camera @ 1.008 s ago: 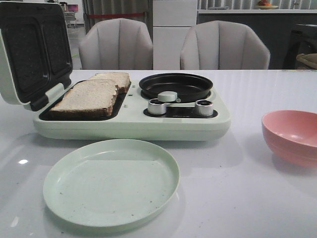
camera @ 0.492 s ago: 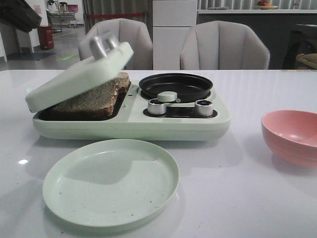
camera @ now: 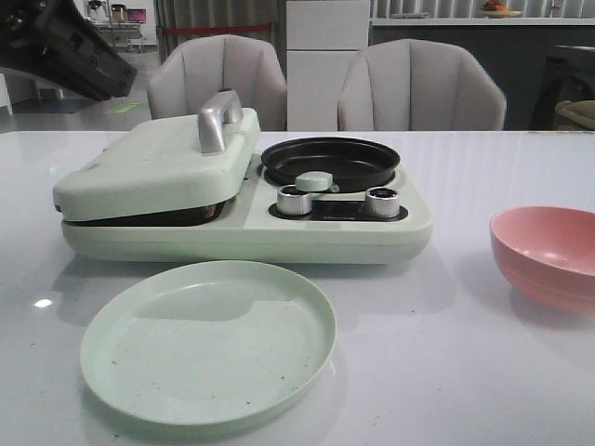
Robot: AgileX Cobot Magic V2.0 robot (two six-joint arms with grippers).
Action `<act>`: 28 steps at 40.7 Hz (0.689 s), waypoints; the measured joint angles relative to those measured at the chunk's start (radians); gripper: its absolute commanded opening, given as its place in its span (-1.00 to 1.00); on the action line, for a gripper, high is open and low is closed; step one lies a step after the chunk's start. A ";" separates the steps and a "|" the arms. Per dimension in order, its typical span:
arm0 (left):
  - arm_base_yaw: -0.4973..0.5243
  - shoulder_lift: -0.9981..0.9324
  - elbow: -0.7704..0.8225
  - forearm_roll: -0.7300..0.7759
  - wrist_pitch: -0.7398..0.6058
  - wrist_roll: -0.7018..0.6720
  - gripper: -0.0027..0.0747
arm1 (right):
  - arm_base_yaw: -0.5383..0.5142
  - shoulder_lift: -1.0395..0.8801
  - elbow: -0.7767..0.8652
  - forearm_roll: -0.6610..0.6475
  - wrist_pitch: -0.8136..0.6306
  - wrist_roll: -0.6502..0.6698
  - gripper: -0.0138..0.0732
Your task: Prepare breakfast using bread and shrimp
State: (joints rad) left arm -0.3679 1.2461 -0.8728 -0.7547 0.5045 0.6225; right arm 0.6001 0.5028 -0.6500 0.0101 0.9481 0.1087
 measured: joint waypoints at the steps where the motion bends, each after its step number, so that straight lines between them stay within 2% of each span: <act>1: -0.027 -0.017 0.019 0.007 -0.010 0.002 -0.67 | 0.000 0.000 0.000 0.000 0.000 0.000 0.33; 9: -0.212 -0.173 0.125 0.041 -0.056 0.004 -0.67 | 0.000 -0.001 0.000 0.000 0.000 0.002 0.33; 15: -0.284 -0.283 0.186 0.055 -0.059 -0.028 -0.67 | 0.000 -0.001 0.000 0.000 0.000 0.002 0.33; 20: -0.290 -0.377 0.222 0.193 -0.053 -0.165 -0.67 | 0.000 -0.001 0.000 0.000 0.000 0.002 0.33; 24: -0.290 -0.435 0.234 0.350 -0.015 -0.332 -0.67 | 0.000 -0.001 0.000 0.000 0.000 0.002 0.33; 28: -0.290 -0.492 0.238 0.444 0.030 -0.419 -0.67 | 0.000 -0.001 0.000 0.000 0.000 0.002 0.33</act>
State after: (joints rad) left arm -0.6584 0.7541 -0.6346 -0.3111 0.5342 0.2038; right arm 0.6001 0.5020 -0.6500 0.0101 0.9481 0.1105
